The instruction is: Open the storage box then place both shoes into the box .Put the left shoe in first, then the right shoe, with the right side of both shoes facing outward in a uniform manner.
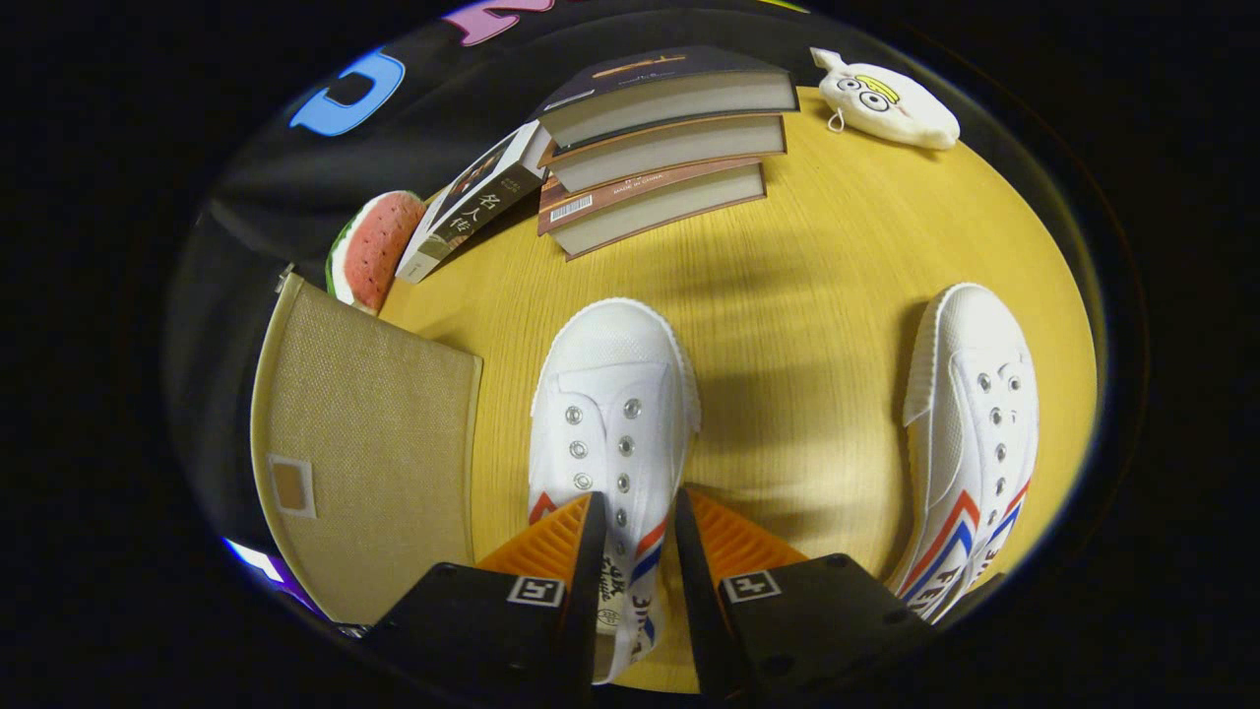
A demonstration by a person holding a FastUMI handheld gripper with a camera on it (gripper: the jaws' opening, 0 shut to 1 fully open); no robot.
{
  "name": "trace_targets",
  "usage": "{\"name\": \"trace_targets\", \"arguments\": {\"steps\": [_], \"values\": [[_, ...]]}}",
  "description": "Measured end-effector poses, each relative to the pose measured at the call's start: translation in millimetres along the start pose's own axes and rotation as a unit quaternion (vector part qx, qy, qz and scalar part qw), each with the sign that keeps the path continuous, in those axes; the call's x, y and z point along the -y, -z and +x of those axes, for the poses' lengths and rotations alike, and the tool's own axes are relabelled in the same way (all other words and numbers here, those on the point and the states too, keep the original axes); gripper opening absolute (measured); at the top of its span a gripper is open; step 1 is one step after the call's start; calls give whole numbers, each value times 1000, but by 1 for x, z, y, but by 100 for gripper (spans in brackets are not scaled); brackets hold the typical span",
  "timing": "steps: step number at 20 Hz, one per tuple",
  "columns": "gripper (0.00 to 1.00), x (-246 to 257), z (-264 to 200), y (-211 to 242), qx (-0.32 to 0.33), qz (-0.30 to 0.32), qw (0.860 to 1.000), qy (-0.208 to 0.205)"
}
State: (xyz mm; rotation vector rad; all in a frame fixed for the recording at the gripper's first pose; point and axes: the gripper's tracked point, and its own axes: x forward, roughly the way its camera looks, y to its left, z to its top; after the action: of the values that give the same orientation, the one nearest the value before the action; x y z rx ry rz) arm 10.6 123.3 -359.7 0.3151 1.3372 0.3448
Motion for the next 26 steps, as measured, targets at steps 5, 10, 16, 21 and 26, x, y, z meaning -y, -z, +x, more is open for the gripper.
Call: {"name": "trace_targets", "arguments": {"steps": [5, 10, 16, 21, 26], "values": [[28, 8, -1, 1, -20, 32, 999, -10], [9, 8, -1, 2, -26, 90, 995, -34], [6, 1, -14, 11, -21, 144, 988, -43], [6, -11, -62, 4, 7, 151, 987, -49], [6, -46, -129, -21, 52, 145, 986, -70]]}}
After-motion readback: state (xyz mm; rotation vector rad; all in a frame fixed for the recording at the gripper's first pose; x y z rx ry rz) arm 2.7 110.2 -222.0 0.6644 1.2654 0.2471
